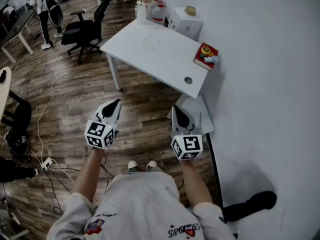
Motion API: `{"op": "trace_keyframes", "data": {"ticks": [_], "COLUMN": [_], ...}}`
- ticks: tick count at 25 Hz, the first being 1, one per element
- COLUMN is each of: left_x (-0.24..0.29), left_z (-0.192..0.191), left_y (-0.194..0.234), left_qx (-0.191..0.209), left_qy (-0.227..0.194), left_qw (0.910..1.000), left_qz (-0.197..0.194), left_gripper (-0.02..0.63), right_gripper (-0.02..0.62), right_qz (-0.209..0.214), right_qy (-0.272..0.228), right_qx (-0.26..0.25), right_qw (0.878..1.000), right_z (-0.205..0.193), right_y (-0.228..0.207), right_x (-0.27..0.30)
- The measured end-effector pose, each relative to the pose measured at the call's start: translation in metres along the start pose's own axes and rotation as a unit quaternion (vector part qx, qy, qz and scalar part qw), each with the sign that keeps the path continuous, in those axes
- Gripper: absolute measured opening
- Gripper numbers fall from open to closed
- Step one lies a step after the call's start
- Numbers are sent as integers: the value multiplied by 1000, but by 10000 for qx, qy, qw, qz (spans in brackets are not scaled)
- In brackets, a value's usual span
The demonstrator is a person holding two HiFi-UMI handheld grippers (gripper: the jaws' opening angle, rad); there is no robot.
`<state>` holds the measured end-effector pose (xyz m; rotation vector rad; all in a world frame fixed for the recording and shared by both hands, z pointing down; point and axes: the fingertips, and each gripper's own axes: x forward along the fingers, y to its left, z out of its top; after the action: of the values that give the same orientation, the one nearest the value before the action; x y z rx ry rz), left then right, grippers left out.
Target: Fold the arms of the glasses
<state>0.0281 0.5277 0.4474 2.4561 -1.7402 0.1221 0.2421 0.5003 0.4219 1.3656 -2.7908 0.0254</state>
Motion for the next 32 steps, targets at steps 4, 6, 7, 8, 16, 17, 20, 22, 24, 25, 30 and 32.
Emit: {"op": "trace_keyframes", "data": {"ticks": [4,6,7,8,16,17,20,22,24,25,30,32], "left_x": [1,1,0,-1,-11,-12,-10,-6,-5,-5,-4,-3], "left_z": [0,1,2,2,-2,-3,-6,-6,-5,-5,-8,-8], "left_y": [8,12,14,17,45,49,57,62,66,69,77,79], "left_qx": [-17,-23,-21,-19,-23,-32,-59,-66,-61,-55,-82,-143], "left_qy": [10,0,-1,-1,35,43,84,100,106,108,99,70], "left_qw": [10000,10000,10000,10000,9999,9999,9999,9999,9998,9998,9999,9998], "left_qz": [-24,-41,-50,-57,-113,-114,-107,-110,-127,-132,-99,-120], "left_gripper": [3,3,3,3,3,3,3,3,3,3,3,5], "right_gripper": [2,2,2,2,2,2,2,2,2,2,2,2], "right_qz": [84,88,90,99,80,79,104,115,104,100,88,63], "right_qy": [-137,-135,-118,-98,-50,-44,-16,8,15,11,35,63], "right_qx": [22,26,31,39,100,114,159,182,191,200,251,267], "right_qw": [9999,9999,9999,9999,9999,9999,9998,9998,9998,9997,9996,9996], "right_z": [6,7,7,6,-3,-5,-7,-8,-8,-7,-14,-15], "right_y": [8,11,13,15,41,43,46,46,48,49,52,51], "right_x": [7,12,14,16,33,36,44,52,59,62,68,68]}}
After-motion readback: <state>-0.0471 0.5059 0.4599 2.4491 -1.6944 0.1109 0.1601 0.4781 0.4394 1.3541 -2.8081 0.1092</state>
